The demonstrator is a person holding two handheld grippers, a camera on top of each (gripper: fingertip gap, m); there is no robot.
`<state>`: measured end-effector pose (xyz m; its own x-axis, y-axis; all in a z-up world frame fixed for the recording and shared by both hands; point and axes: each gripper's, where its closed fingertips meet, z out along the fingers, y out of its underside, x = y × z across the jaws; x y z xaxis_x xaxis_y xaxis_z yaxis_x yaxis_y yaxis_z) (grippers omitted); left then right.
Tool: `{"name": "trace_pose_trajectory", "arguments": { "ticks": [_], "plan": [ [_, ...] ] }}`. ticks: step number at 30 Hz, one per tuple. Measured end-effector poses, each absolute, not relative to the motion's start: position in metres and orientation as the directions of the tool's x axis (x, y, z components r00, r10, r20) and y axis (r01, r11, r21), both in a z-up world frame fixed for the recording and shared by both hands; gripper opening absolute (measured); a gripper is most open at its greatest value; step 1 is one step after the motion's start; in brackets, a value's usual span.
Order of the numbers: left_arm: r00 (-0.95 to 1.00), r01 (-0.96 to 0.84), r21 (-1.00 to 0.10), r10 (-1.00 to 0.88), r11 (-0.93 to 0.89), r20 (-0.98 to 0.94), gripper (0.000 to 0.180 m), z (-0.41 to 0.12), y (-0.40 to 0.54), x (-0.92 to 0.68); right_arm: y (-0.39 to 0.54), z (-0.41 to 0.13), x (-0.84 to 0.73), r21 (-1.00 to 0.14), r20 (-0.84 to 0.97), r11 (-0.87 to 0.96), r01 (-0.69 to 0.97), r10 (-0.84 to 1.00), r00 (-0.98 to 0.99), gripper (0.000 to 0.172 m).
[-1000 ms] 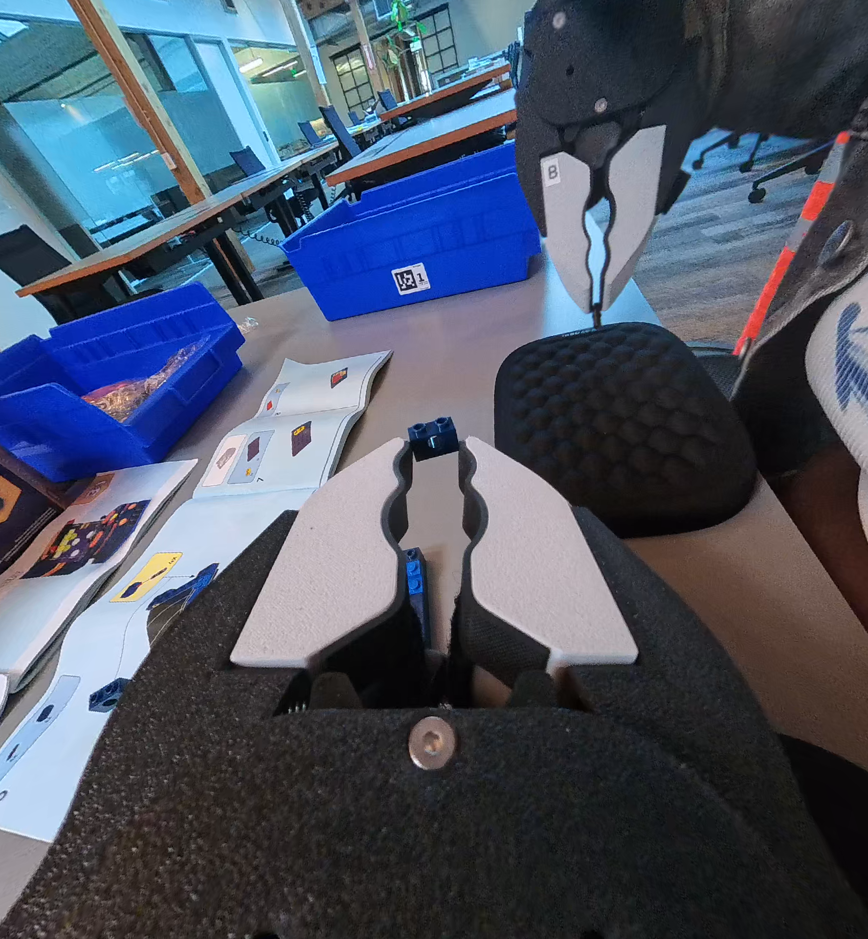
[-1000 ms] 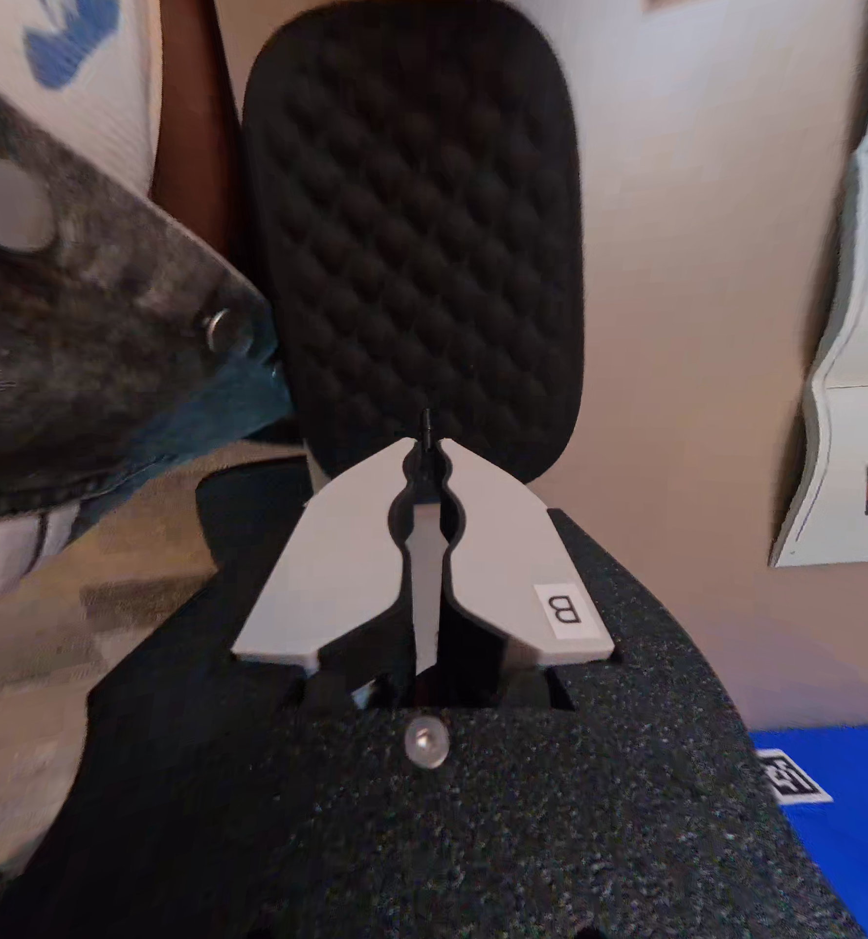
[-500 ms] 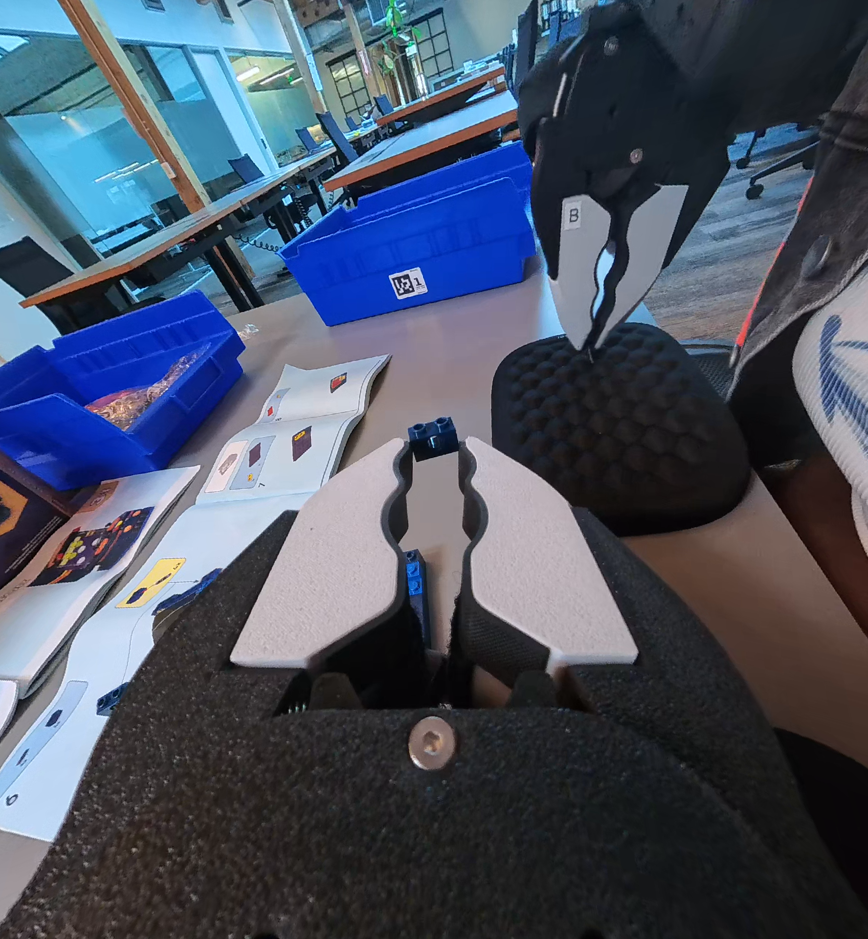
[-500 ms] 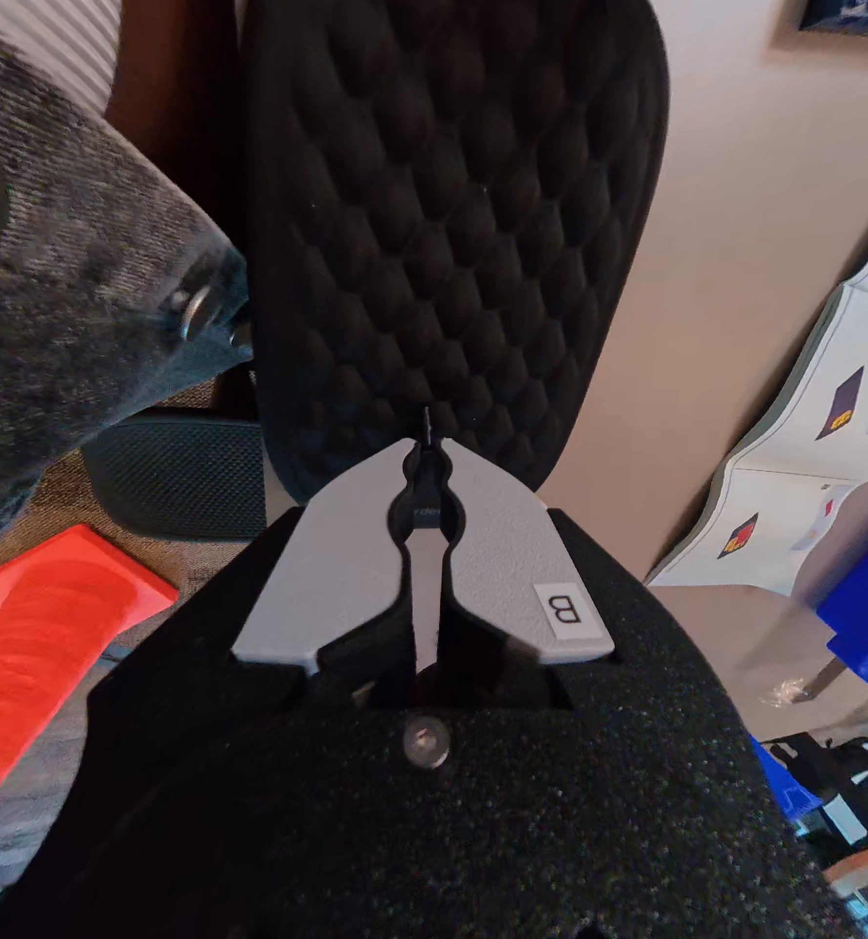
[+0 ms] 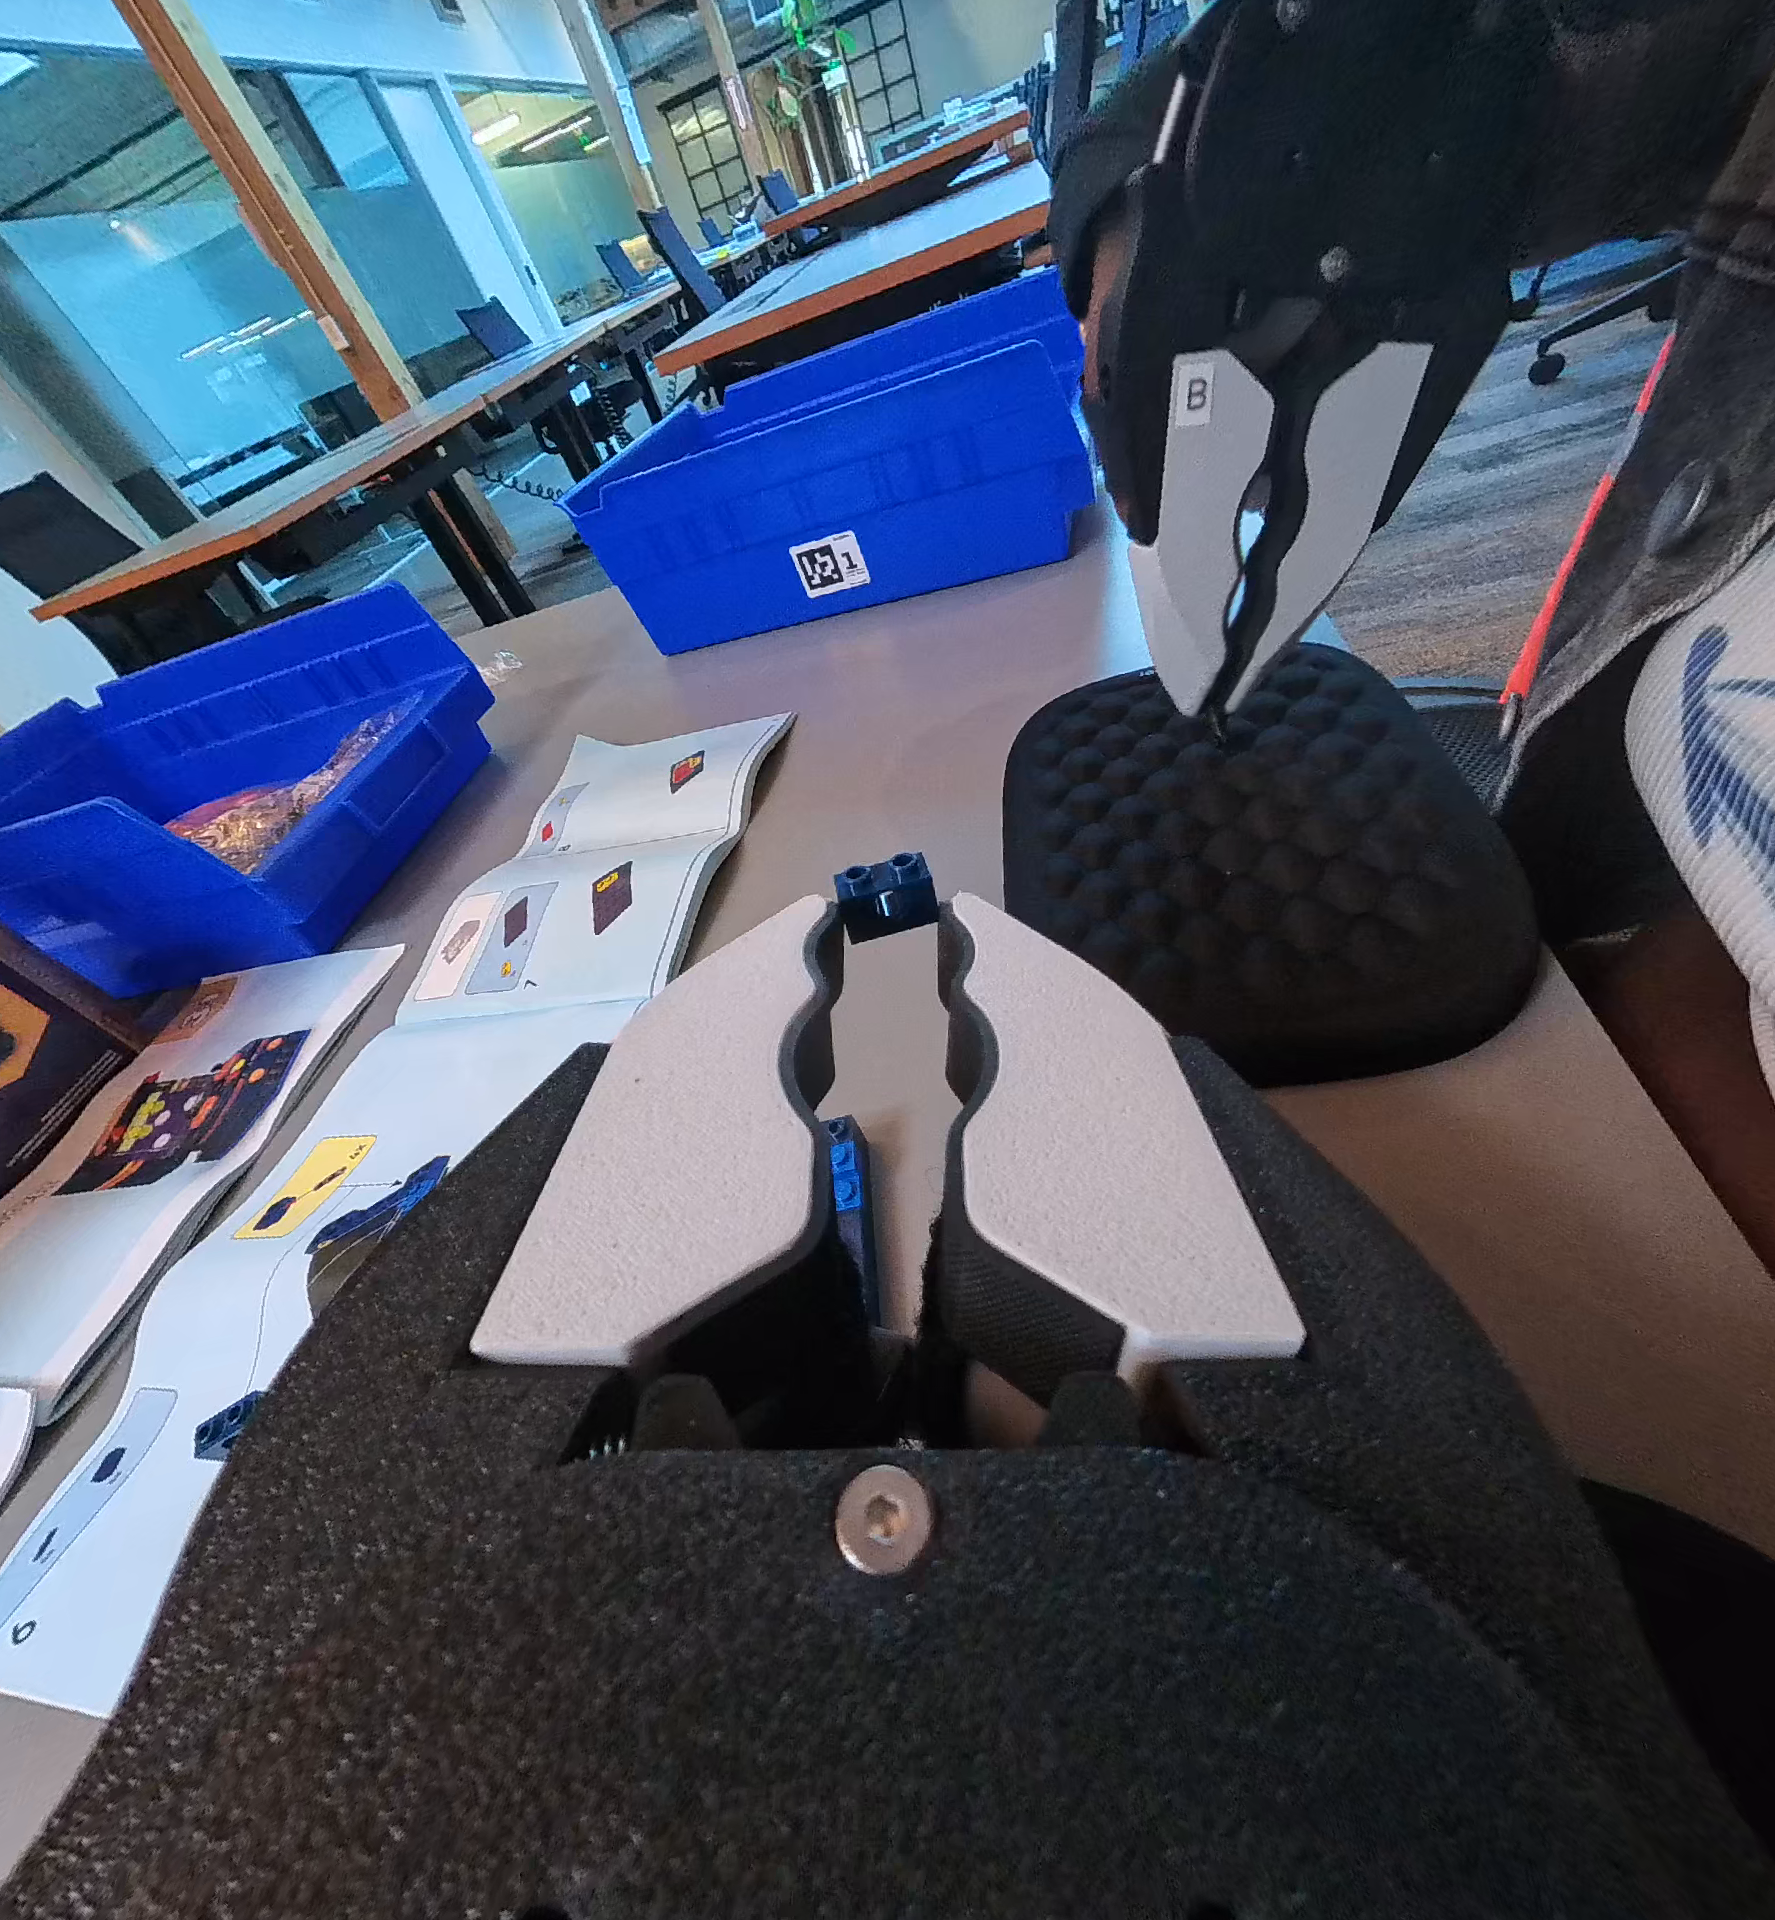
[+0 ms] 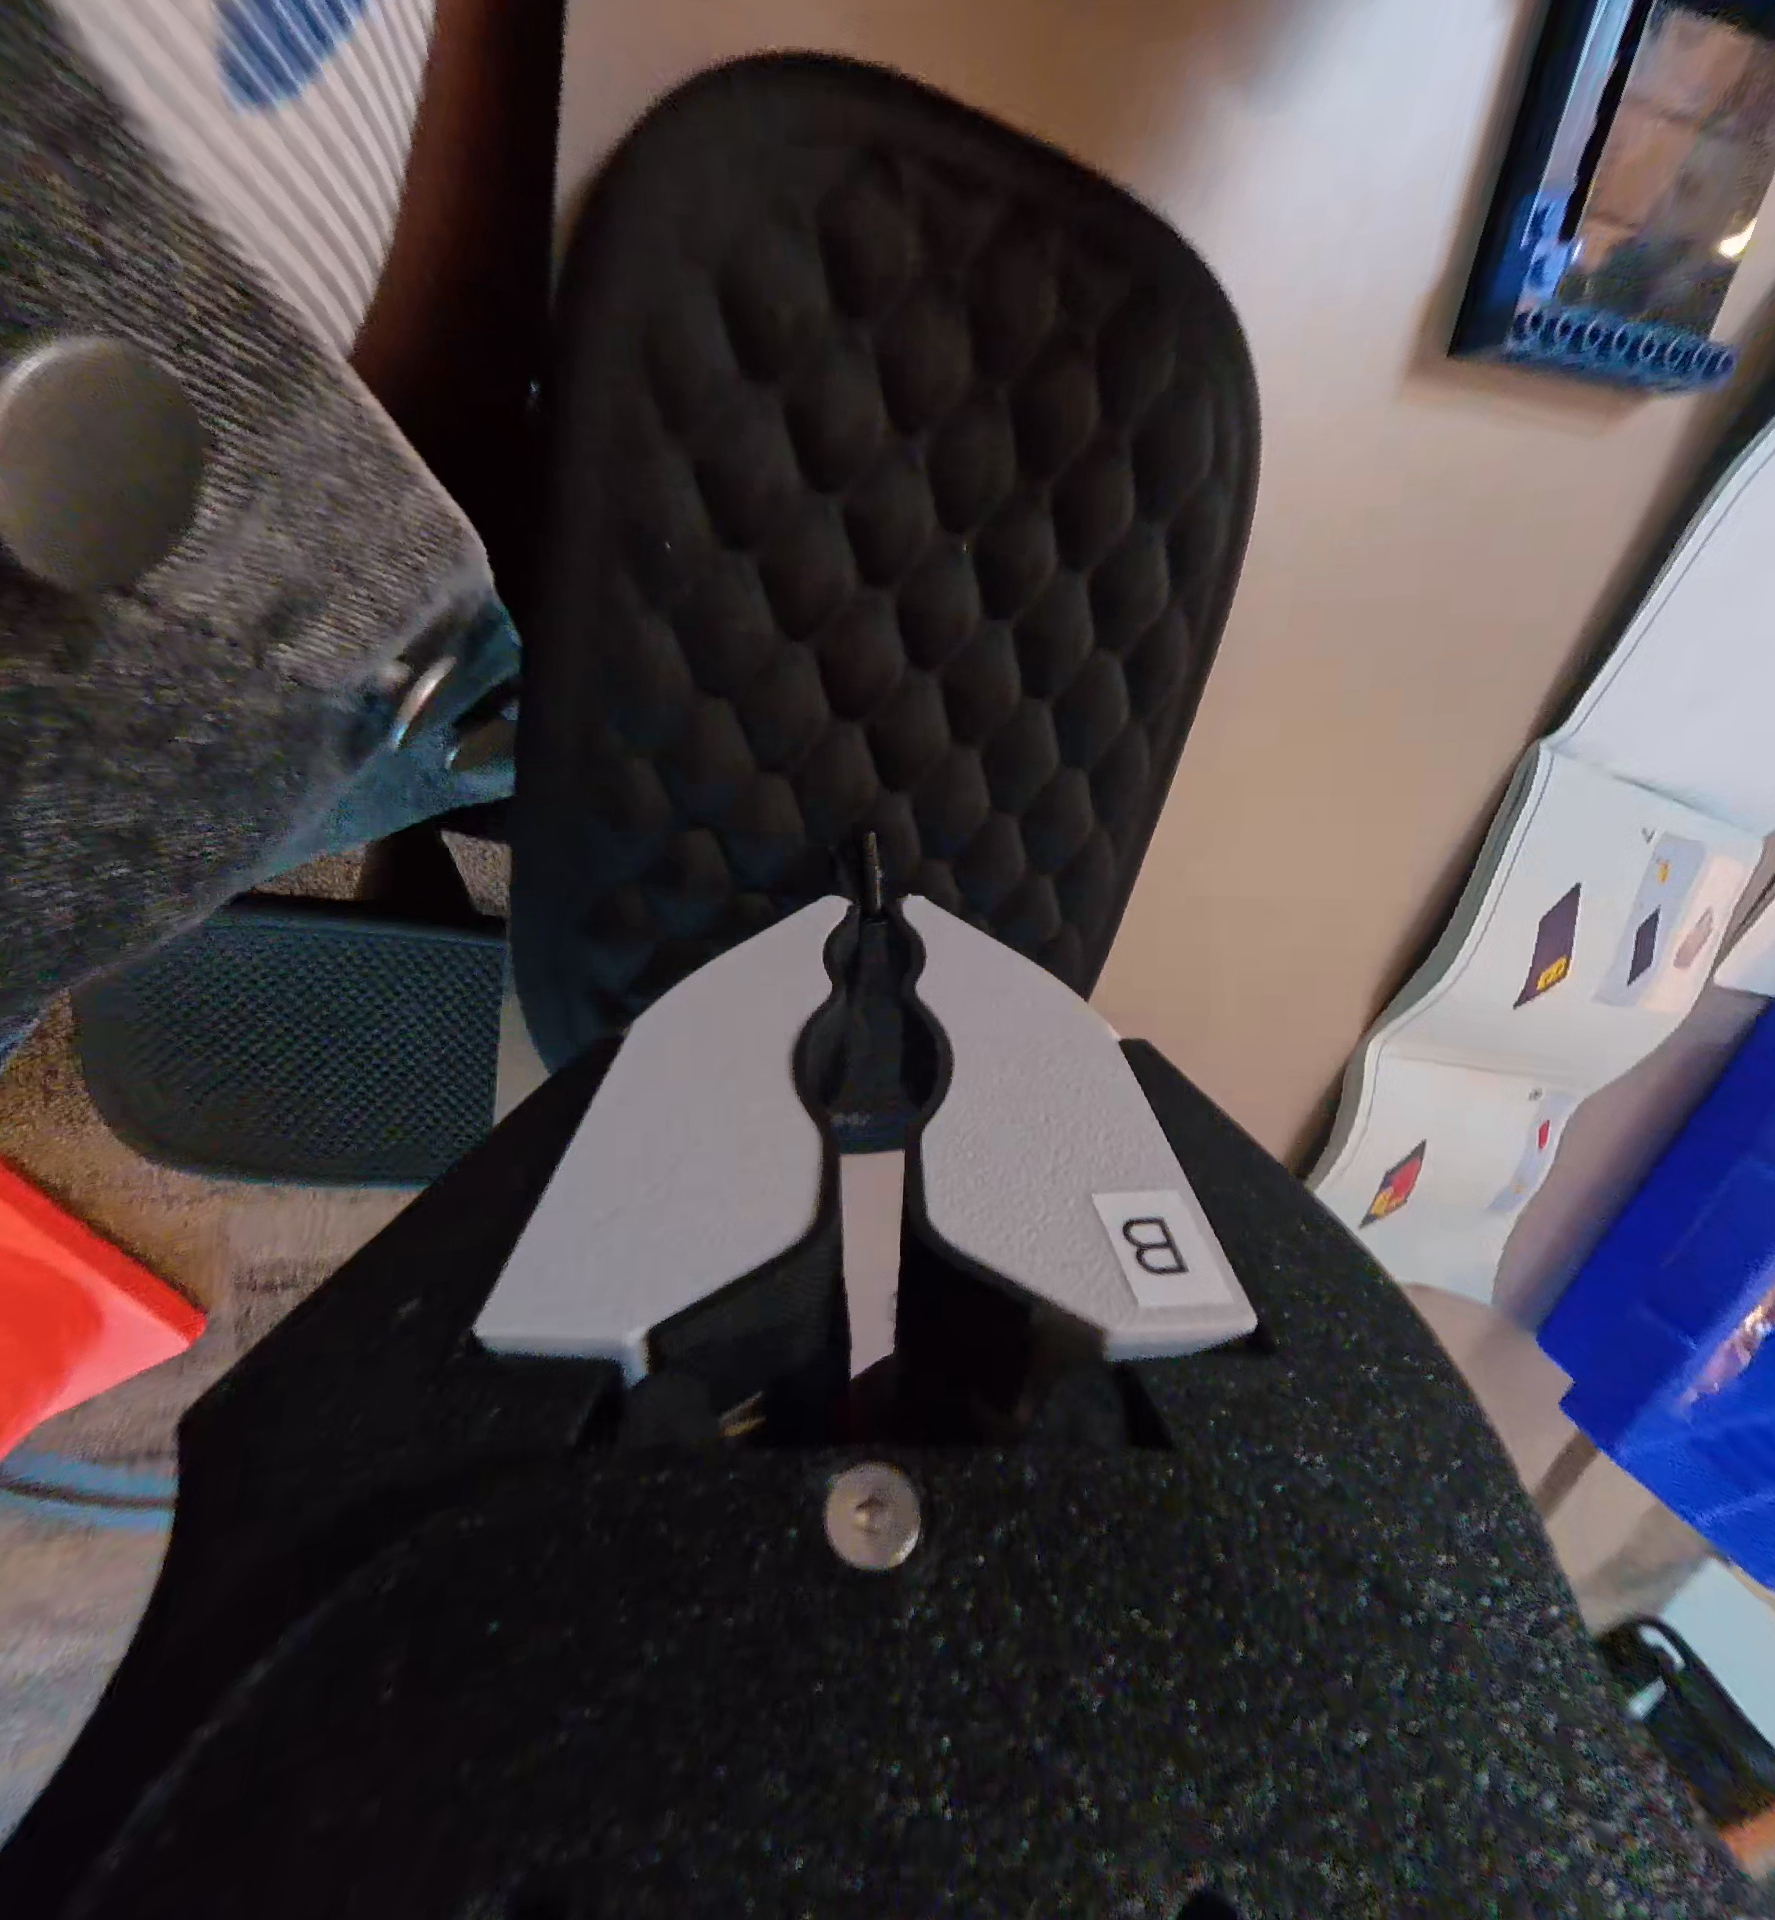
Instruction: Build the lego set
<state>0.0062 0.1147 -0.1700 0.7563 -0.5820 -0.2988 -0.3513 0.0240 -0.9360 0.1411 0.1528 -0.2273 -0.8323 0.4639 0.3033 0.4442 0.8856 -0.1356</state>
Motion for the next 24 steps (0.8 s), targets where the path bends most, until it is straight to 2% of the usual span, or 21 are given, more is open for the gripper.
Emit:
{"name": "trace_pose_trajectory", "arguments": {
  "ticks": [2, 8, 13, 20, 24],
  "plan": [
    [0.756, -0.354, -0.935, -0.581, 0.023, -0.301, 0.017, -0.171, 0.115, 0.006, 0.154, -0.230, 0.143, -0.139, 0.290, 0.882, 0.450, 0.471, -0.833, 0.005],
    [0.755, -0.361, -0.932, -0.580, 0.020, -0.305, 0.017, -0.172, 0.116, 0.006, 0.159, -0.229, 0.146, -0.014, 0.306, 0.911, 0.411, 0.395, -0.866, 0.005],
    [0.755, -0.363, -0.932, -0.578, 0.024, -0.309, 0.016, -0.171, 0.116, 0.006, 0.153, -0.233, 0.142, 0.026, 0.300, 0.926, 0.377, 0.352, -0.887, 0.005],
    [0.750, -0.372, -0.928, -0.580, 0.027, -0.317, 0.017, -0.171, 0.115, 0.007, 0.146, -0.229, 0.140, -0.007, 0.298, 0.926, 0.378, 0.362, -0.883, 0.005],
    [0.748, -0.373, -0.927, -0.582, 0.028, -0.319, 0.017, -0.171, 0.114, 0.008, 0.140, -0.228, 0.137, -0.110, 0.279, 0.906, 0.409, 0.423, -0.862, 0.005]
  ]
}}
